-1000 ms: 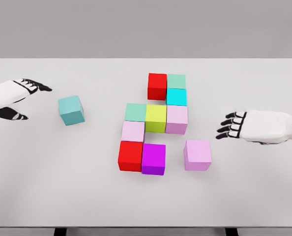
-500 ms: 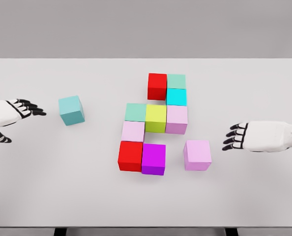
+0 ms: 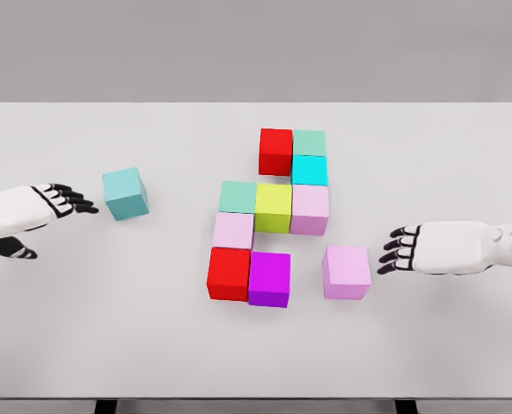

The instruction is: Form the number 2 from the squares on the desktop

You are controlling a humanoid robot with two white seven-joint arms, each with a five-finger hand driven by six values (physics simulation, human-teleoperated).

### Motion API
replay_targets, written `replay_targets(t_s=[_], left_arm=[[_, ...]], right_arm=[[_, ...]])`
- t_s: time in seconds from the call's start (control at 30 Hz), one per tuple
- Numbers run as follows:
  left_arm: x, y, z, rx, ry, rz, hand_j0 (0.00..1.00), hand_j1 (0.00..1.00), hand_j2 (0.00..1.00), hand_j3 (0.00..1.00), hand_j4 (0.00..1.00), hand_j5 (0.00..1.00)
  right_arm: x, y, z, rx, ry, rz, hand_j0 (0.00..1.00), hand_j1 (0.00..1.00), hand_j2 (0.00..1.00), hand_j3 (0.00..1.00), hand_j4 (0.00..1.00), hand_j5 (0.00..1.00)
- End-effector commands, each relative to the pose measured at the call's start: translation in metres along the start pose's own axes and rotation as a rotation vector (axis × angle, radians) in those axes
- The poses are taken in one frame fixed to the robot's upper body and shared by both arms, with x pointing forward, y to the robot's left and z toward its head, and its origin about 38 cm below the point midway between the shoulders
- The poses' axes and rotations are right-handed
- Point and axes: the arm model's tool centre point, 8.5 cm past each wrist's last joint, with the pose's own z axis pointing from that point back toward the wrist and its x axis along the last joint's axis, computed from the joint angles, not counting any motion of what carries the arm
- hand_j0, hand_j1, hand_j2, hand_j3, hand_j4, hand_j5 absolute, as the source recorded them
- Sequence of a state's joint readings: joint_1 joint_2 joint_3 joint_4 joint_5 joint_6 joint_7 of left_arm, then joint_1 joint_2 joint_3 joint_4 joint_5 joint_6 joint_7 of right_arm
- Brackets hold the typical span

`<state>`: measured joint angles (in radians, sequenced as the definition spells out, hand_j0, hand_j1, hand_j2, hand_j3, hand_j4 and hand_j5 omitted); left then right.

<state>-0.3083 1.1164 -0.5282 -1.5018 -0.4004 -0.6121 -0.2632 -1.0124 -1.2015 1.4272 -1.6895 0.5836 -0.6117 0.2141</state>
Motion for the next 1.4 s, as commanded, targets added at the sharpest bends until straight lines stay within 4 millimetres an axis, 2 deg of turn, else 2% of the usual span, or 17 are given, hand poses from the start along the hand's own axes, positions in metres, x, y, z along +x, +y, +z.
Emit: replay_targets(t_s=[0.0, 0.4, 0.67, 0.77, 1.23, 1.37], left_arm=[[0.003, -0.002, -0.005, 0.000, -0.011, 0.011, 1.00, 1.00, 1.00, 1.00, 1.00, 1.00], [0.018, -0.001, -0.036, 0.039, -0.063, 0.027, 1.00, 1.00, 1.00, 1.00, 1.00, 1.00], [0.014, 0.003, -0.046, 0.052, -0.053, 0.018, 1.00, 1.00, 1.00, 1.00, 1.00, 1.00], [0.012, 0.005, -0.052, 0.057, -0.053, 0.023, 1.00, 1.00, 1.00, 1.00, 1.00, 1.00], [0.011, 0.022, -0.074, 0.102, -0.065, 0.024, 1.00, 1.00, 1.00, 1.00, 1.00, 1.00], [0.014, 0.020, -0.081, 0.102, -0.071, 0.021, 1.00, 1.00, 1.00, 1.00, 1.00, 1.00]], right_arm=[[0.002, -0.005, 0.000, -0.014, -0.006, 0.003, 0.99, 0.99, 0.99, 0.99, 0.99, 0.99], [0.007, -0.017, -0.017, -0.039, -0.045, 0.026, 0.99, 0.99, 0.99, 0.99, 0.99, 0.99], [0.008, -0.019, -0.019, -0.044, -0.052, 0.027, 0.99, 0.99, 0.99, 0.99, 0.99, 0.99], [0.020, -0.027, -0.022, -0.061, -0.084, 0.052, 0.99, 0.99, 0.99, 0.99, 0.99, 0.99], [0.018, -0.028, -0.022, -0.065, -0.082, 0.047, 0.99, 0.99, 0.99, 0.99, 0.99, 0.99], [0.020, -0.032, -0.027, -0.074, -0.095, 0.055, 0.99, 0.99, 0.99, 0.99, 0.99, 0.99]])
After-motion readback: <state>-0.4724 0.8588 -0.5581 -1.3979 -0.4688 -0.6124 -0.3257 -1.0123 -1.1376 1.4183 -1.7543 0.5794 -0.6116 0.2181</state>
